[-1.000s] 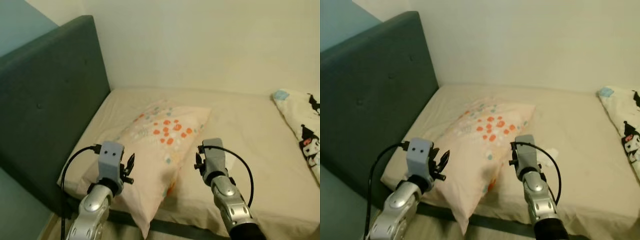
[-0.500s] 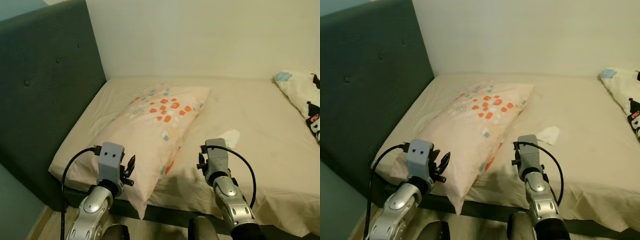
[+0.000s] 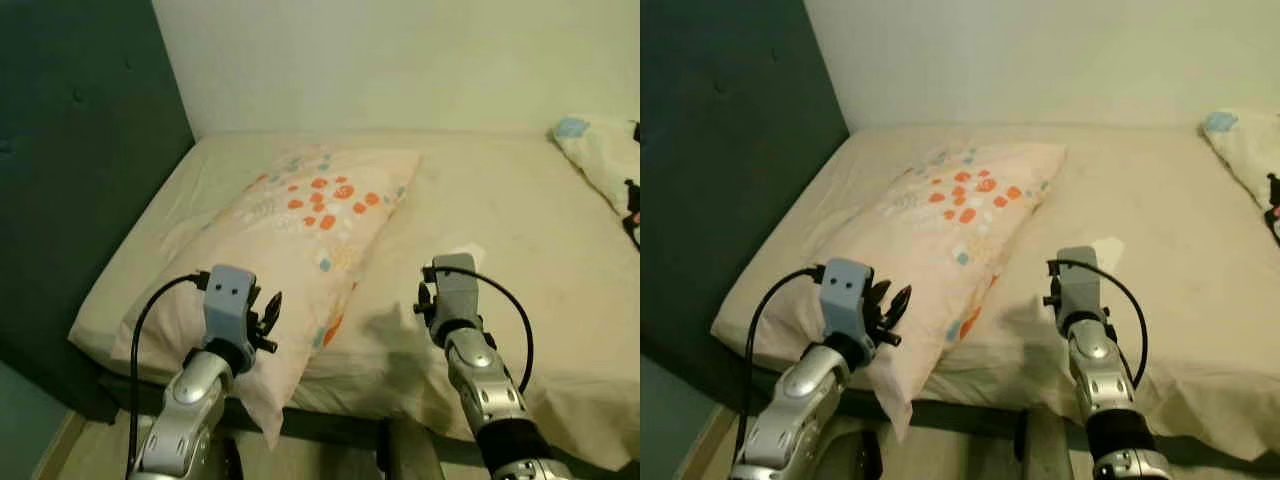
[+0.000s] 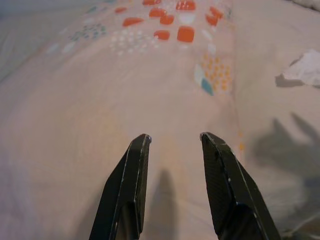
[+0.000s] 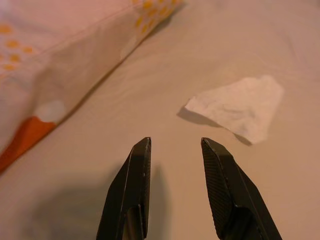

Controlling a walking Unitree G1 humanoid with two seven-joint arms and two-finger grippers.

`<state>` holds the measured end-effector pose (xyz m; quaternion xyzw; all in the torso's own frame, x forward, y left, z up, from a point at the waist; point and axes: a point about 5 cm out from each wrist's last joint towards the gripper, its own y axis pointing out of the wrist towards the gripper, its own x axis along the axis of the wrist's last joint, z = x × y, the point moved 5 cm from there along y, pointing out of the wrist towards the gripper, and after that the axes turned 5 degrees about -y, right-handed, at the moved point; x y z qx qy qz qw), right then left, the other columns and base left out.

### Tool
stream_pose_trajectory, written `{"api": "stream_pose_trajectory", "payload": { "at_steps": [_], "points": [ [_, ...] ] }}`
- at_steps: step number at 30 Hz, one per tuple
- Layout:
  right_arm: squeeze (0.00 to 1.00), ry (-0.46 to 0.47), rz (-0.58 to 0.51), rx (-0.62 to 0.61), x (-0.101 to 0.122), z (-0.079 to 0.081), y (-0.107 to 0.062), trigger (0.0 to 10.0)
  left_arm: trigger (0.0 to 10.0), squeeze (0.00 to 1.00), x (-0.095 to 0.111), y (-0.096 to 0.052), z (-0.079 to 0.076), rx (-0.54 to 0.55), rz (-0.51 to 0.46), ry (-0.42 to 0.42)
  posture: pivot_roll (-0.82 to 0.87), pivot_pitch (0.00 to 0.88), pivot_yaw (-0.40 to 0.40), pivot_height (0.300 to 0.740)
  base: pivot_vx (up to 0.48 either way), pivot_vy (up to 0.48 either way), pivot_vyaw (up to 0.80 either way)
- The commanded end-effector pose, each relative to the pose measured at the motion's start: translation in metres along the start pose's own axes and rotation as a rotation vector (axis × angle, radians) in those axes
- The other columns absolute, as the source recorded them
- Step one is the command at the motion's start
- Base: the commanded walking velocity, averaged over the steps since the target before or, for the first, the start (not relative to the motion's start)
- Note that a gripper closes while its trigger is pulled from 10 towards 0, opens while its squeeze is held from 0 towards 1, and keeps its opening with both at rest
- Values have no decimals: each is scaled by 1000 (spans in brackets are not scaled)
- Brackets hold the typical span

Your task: Clean up the room

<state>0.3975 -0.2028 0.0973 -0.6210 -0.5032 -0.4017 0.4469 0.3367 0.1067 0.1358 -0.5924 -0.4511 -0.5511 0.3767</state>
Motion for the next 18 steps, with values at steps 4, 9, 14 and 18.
{"api": "stream_pose_trajectory", "payload": {
  "at_steps": [4,9,14,18],
  "points": [
    [0,-32,19,-34,4,-13,11,10000,10000,0,21,1,7,-24,-37,1,0,238,44,537,0,0,0],
    [0,-102,51,-150,18,-41,23,10000,10000,0,45,0,9,-89,-86,-7,12,303,41,537,0,0,0],
    [0,-94,65,-234,23,-64,25,10000,10000,0,60,0,6,-136,-122,-11,22,338,34,537,0,0,0],
    [1000,-46,49,-283,30,-79,27,10000,10000,0,75,-1,5,-175,-153,-20,41,361,33,537,0,0,0]
  ]
}}
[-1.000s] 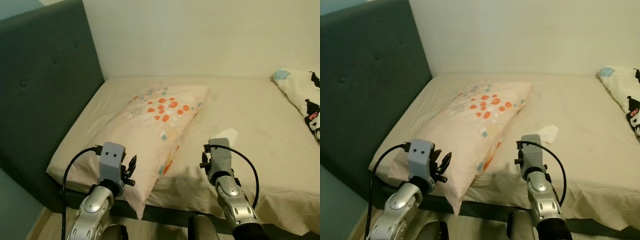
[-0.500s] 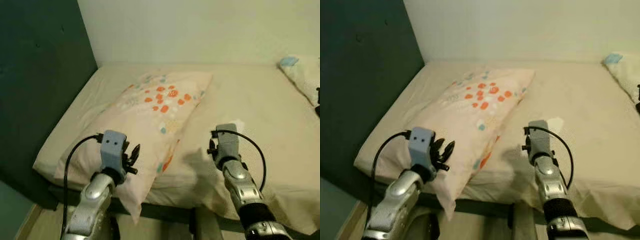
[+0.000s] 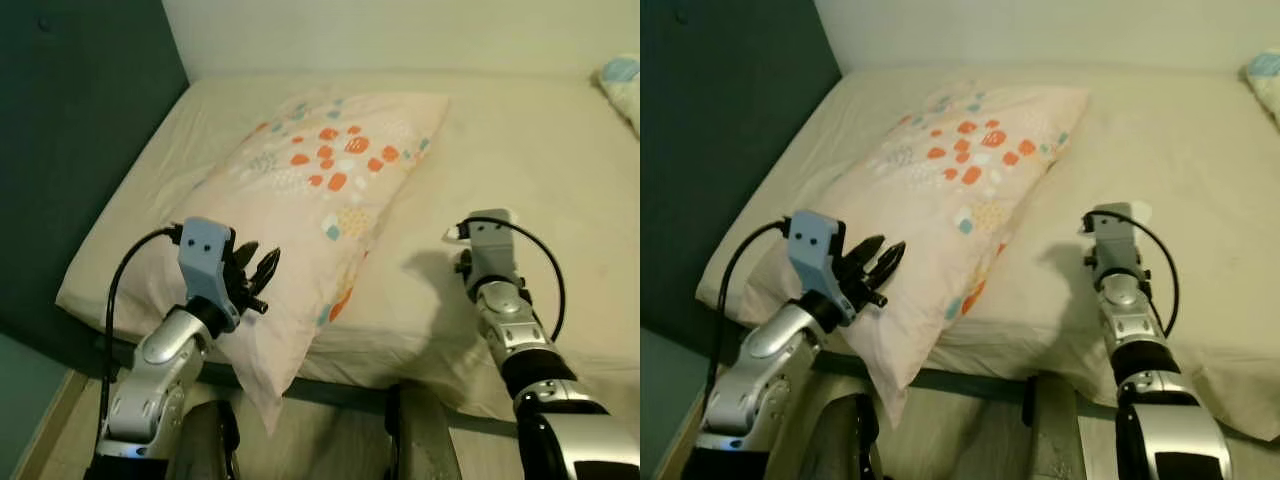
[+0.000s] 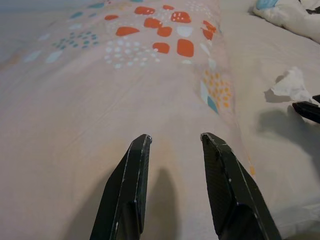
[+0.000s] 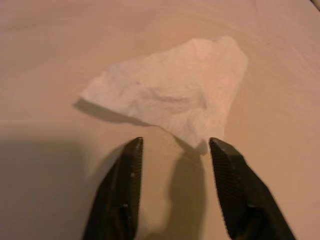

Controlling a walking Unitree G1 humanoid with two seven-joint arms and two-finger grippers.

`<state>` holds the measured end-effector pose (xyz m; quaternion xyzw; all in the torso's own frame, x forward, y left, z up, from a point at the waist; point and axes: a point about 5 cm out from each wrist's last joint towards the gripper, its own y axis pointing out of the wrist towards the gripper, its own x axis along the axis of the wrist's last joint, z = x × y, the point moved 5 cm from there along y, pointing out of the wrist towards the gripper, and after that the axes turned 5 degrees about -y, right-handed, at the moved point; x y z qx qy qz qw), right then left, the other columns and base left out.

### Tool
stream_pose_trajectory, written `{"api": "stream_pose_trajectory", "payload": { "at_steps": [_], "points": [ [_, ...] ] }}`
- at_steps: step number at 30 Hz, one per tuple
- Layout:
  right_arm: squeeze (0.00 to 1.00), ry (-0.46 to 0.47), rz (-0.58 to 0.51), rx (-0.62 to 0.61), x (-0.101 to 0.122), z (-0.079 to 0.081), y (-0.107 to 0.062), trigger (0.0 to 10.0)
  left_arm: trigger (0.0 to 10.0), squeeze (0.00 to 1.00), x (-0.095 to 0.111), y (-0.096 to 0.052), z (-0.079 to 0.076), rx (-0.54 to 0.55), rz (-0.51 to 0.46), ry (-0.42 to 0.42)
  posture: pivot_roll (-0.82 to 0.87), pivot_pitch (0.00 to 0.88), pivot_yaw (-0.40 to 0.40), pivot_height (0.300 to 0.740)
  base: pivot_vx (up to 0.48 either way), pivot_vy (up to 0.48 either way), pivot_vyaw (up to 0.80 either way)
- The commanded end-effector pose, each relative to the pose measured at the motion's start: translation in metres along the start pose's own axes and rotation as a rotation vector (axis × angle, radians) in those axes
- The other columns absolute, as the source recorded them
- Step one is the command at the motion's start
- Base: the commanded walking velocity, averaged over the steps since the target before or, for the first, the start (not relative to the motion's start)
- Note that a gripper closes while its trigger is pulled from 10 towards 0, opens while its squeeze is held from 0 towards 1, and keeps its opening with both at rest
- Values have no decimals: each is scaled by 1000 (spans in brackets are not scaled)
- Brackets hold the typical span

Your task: Clean up the room

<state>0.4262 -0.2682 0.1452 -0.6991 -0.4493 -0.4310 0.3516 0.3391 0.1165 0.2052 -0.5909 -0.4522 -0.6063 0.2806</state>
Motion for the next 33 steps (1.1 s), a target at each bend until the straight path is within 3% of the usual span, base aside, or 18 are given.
{"api": "stream_pose_trajectory", "payload": {
  "at_steps": [1,11,15,17,18,23,29,30,31,32,33],
  "points": [
    [1000,26,4,-34,-1,-8,2,10000,10000,0,9,-3,2,-19,-8,-4,41,361,33,537,0,0,0],
    [1000,111,-36,-31,10,-11,5,10000,10000,0,20,-3,-2,-48,-20,-53,68,368,44,537,0,0,0],
    [1000,196,-3,-10,7,-12,7,10000,10000,0,23,-2,-16,-99,-10,-75,104,381,57,537,0,0,0],
    [969,169,14,-16,4,-14,7,10000,10000,0,26,-3,-25,-141,-12,-78,115,387,61,537,0,0,0],
    [0,193,26,-10,1,-14,7,10000,10000,0,27,-4,-31,-169,-11,-81,125,394,65,537,0,0,0],
    [0,223,51,18,-6,-11,6,10000,10000,0,33,-6,-47,-239,-2,-76,148,403,74,537,0,0,0],
    [0,273,35,20,-2,-15,8,10000,10000,0,44,-4,-48,-233,-22,-100,166,411,83,537,0,0,0],
    [0,285,25,22,1,-16,8,7725,10000,0,44,-4,-48,-231,-21,-100,167,412,83,537,0,0,0],
    [0,290,18,24,3,-16,8,7725,10000,0,44,-4,-48,-230,-20,-98,167,412,83,537,0,0,0],
    [0,295,2,38,8,-14,9,510,10000,0,42,-4,-47,-217,-11,-101,165,410,85,537,0,0,0],
    [0,299,-4,49,10,-12,9,0,10000,0,41,-4,-47,-214,-8,-102,165,410,85,537,0,0,0]
  ]
}}
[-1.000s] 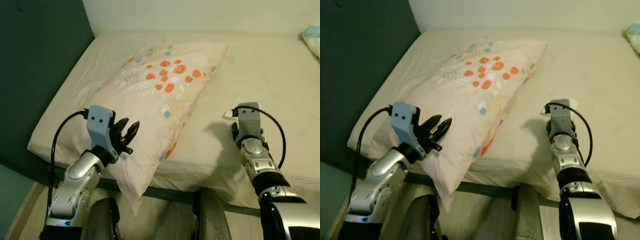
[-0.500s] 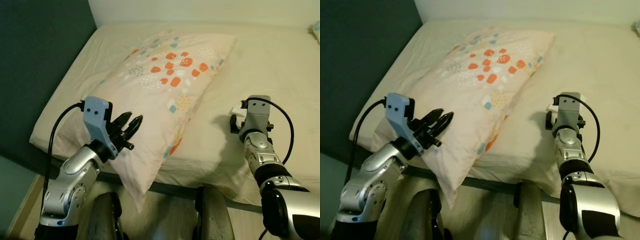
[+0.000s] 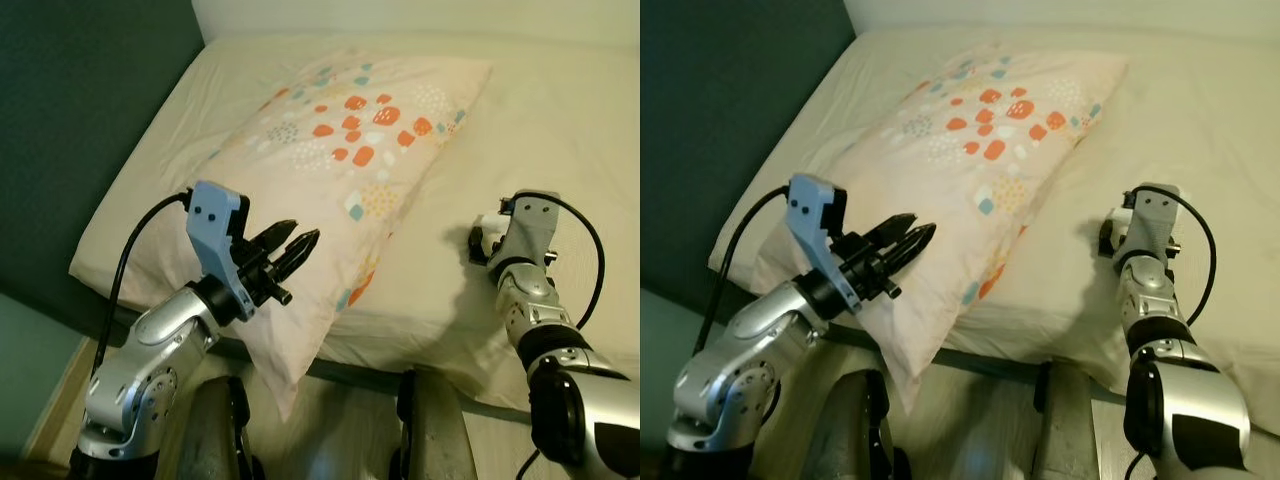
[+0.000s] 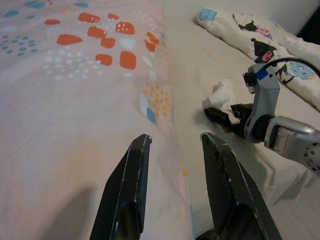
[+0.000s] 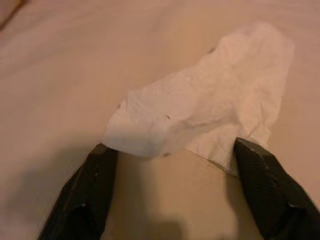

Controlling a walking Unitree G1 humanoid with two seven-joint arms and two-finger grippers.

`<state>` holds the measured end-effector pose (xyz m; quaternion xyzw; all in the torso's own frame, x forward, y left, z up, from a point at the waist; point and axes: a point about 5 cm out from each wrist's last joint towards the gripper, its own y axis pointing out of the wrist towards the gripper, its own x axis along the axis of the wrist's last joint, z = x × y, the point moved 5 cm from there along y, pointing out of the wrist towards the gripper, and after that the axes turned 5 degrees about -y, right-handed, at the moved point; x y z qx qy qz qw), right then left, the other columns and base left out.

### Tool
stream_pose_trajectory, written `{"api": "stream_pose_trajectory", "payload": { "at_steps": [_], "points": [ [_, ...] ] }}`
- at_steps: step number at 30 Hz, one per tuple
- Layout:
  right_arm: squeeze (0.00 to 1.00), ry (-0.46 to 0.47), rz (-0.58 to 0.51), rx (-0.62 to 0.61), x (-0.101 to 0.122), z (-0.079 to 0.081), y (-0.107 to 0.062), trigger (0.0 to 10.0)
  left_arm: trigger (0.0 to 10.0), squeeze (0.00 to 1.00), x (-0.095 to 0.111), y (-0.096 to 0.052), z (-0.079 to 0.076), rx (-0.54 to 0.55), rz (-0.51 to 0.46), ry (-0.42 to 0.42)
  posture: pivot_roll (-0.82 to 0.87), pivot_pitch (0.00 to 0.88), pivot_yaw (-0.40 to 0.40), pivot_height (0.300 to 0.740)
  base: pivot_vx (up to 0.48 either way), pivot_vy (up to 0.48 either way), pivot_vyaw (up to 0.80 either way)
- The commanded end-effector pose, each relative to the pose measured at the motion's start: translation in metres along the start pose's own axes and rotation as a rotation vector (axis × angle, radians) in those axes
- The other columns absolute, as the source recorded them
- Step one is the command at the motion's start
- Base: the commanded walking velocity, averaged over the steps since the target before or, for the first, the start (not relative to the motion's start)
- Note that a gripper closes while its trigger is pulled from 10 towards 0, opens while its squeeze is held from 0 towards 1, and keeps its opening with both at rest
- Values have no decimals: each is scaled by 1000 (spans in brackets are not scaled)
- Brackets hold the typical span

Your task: Clean up the room

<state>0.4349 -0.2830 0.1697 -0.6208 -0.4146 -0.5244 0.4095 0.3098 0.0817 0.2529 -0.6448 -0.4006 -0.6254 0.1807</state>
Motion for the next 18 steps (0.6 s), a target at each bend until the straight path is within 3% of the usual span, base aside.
{"api": "stream_pose_trajectory", "payload": {
  "at_steps": [1,10,18],
  "points": [
    [0,18,32,31,-11,7,-2,0,10000,0,-3,-4,2,17,17,1,165,410,85,537,0,0,0],
    [0,-37,20,72,-12,16,-3,0,10000,0,-7,-5,0,19,33,-9,158,406,82,537,0,0,0],
    [0,-29,14,69,-11,15,-3,0,10000,0,-5,-3,-3,-9,28,-25,147,387,78,537,0,0,0]
  ]
}}
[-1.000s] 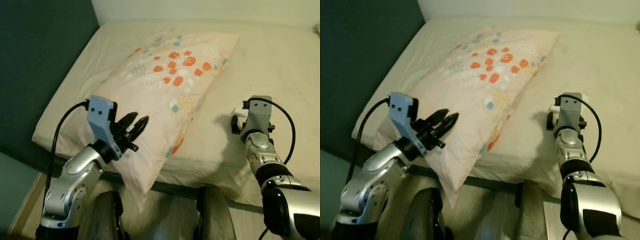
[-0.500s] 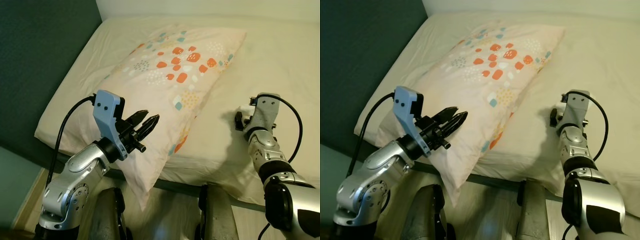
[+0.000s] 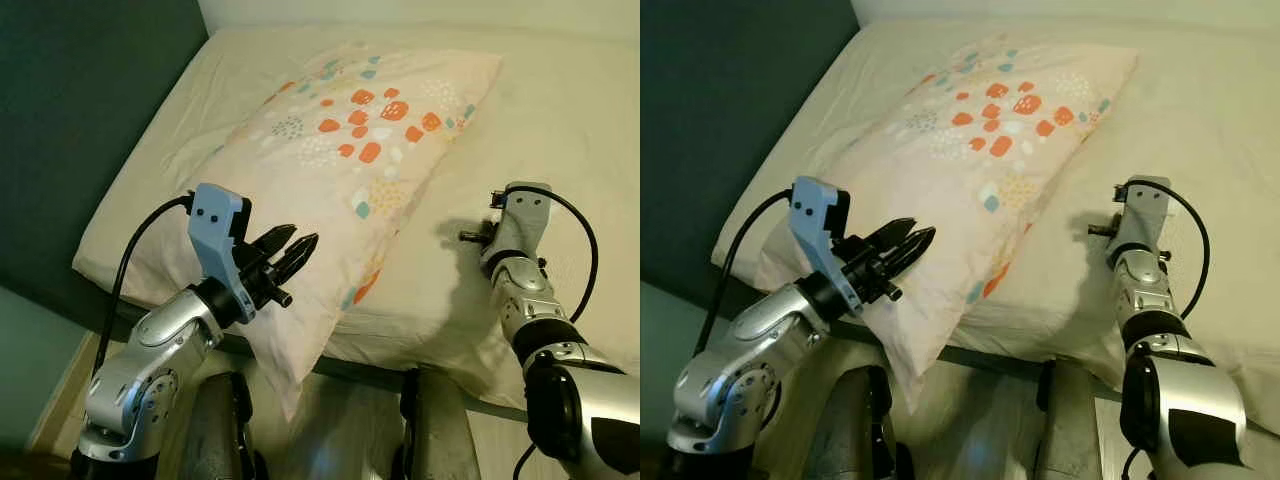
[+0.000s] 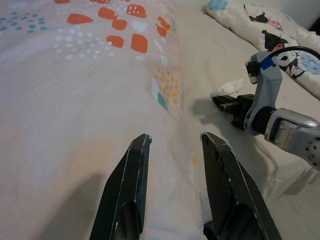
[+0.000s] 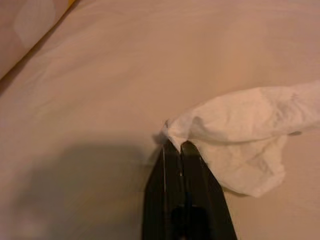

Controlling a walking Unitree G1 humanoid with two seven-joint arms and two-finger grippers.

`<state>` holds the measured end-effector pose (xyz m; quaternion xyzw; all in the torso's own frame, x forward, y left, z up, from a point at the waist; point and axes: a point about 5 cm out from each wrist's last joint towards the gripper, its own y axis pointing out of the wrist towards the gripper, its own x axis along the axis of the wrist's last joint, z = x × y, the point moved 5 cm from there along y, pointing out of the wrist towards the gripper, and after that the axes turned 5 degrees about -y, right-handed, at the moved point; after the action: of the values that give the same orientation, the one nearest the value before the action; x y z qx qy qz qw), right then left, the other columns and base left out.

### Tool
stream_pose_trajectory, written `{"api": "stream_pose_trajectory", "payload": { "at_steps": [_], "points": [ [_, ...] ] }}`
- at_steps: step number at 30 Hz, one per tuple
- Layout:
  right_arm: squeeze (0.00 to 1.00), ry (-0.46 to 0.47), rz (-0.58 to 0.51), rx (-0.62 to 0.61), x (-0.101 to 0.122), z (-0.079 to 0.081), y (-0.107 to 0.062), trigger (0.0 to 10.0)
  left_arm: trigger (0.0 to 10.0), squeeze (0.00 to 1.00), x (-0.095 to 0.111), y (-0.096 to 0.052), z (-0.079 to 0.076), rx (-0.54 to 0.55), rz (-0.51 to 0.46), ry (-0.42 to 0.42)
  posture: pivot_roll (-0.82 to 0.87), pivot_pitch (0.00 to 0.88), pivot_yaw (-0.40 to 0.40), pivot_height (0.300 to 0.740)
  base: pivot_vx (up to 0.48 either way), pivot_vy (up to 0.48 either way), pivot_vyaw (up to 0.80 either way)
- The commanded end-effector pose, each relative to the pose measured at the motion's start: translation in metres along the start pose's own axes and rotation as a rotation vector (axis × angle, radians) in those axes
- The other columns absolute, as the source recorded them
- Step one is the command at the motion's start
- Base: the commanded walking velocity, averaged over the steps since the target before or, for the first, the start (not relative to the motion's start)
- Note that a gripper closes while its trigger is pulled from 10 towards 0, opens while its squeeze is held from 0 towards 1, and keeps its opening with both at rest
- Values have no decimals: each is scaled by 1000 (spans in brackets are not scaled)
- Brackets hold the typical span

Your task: Clean up the room

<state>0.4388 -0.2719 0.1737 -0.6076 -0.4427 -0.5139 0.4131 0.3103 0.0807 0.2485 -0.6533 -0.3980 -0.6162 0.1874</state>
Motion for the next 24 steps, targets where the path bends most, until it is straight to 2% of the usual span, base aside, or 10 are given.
{"api": "stream_pose_trajectory", "payload": {
  "at_steps": [1,6,14,15,16,17,18,20,21,24],
  "points": [
    [0,-11,45,16,-16,4,-3,0,10000,0,-1,-2,-3,-25,6,-4,143,379,77,537,0,0,0],
    [0,-25,40,21,-17,6,-4,0,10000,0,-4,0,0,-22,9,16,110,338,62,537,0,0,0],
    [0,-25,40,21,-17,6,-4,0,10000,0,-4,0,0,-22,9,16,110,338,62,537,0,0,0],
    [0,-19,-8,72,-14,28,-7,9373,10000,0,-12,-5,22,115,19,45,26,182,26,537,0,0,0],
    [0,-7,-53,121,-10,48,-11,10000,10000,0,-20,-11,38,221,33,67,22,175,26,537,0,0,0],
    [0,4,-84,154,-7,62,-14,10000,10000,0,-24,-17,48,291,44,83,22,175,26,537,0,0,0],
    [0,4,-84,154,-7,62,-14,10000,10000,0,-24,-17,48,291,44,83,22,175,26,537,0,0,0],
    [0,24,-130,209,-6,83,-24,10000,10000,0,-29,-23,56,356,45,89,-2,141,23,537,0,0,0],
    [0,24,-130,209,-6,83,-24,10000,10000,0,-29,-23,56,356,45,89,-2,141,23,537,0,0,0],
    [0,42,-191,260,0,109,-43,10000,10000,0,-28,-24,60,397,15,80,-10,128,16,537,0,0,0]
  ]
}}
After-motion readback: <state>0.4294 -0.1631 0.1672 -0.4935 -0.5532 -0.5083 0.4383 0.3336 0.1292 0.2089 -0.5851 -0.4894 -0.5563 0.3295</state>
